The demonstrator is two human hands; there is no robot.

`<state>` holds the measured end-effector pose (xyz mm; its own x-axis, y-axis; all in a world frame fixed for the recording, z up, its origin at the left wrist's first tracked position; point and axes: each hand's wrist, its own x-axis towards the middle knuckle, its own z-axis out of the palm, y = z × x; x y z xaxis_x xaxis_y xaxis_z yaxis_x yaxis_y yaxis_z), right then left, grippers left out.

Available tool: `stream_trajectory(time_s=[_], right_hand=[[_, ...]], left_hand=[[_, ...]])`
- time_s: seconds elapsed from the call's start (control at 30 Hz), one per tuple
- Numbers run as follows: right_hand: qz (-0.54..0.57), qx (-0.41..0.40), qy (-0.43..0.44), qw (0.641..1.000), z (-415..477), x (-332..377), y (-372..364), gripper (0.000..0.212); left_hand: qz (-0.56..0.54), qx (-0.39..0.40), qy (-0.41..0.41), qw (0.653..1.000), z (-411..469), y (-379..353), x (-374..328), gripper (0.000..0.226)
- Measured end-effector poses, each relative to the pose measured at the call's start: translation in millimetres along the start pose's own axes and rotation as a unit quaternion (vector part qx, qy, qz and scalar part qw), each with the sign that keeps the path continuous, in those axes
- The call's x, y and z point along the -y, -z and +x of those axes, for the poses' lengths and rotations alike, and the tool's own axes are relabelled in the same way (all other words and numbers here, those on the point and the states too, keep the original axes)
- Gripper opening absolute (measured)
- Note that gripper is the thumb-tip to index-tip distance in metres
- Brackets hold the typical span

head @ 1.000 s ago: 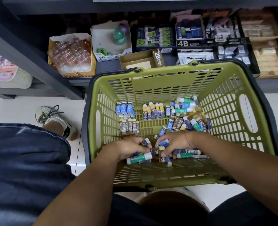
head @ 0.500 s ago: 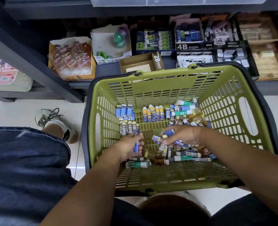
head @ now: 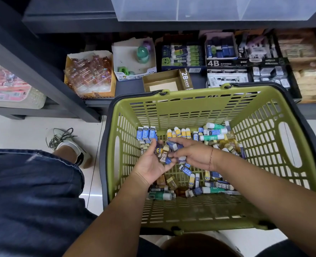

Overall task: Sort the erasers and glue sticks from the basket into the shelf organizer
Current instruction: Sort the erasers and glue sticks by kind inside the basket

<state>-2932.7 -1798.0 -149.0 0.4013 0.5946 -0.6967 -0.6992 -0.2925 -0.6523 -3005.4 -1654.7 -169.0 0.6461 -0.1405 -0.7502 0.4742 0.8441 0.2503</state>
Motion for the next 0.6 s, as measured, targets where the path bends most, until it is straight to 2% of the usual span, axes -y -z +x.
stream_trajectory(time_s=[0.1, 0.2, 0.3, 0.37, 0.43, 0.5, 0.6], right_hand=[[0.003, 0.003, 0.008, 1.000, -2.9, 4.7, 4.9, 0.050], [-0.105, 0.015, 0.039, 0.994, -7.9, 9.3, -0.3, 0.053], [-0.226, -0.006, 0.065, 0.972, -9.5, 15.1, -5.7, 0.060], [-0.258, -0.008, 0.069, 0.964, -11.2, 20.2, -4.8, 0.058], [-0.249, 0.000, 0.071, 0.966, -14.1, 24.3, -2.2, 0.049], [-0.226, -0.002, 0.079, 0.971, -15.8, 27.4, 0.8, 0.039], [-0.135, -0.006, 0.086, 0.987, -14.5, 32.6, 7.2, 0.031]], left_hand=[[-0.045, -0.009, -0.012, 0.999, 1.8, -1.0, 1.7, 0.028], [-0.058, -0.011, -0.015, 0.998, 3.6, -2.2, 2.1, 0.033], [-0.061, 0.006, -0.014, 0.998, 3.3, -3.4, -0.1, 0.044], [-0.067, 0.020, -0.014, 0.997, 4.0, -1.9, -2.6, 0.057], [-0.084, 0.033, -0.013, 0.996, 3.8, -0.8, -5.5, 0.060], [-0.104, 0.039, -0.017, 0.994, 3.0, -1.2, -6.8, 0.049], [-0.110, 0.043, -0.035, 0.992, 0.5, -1.2, -7.4, 0.041]])
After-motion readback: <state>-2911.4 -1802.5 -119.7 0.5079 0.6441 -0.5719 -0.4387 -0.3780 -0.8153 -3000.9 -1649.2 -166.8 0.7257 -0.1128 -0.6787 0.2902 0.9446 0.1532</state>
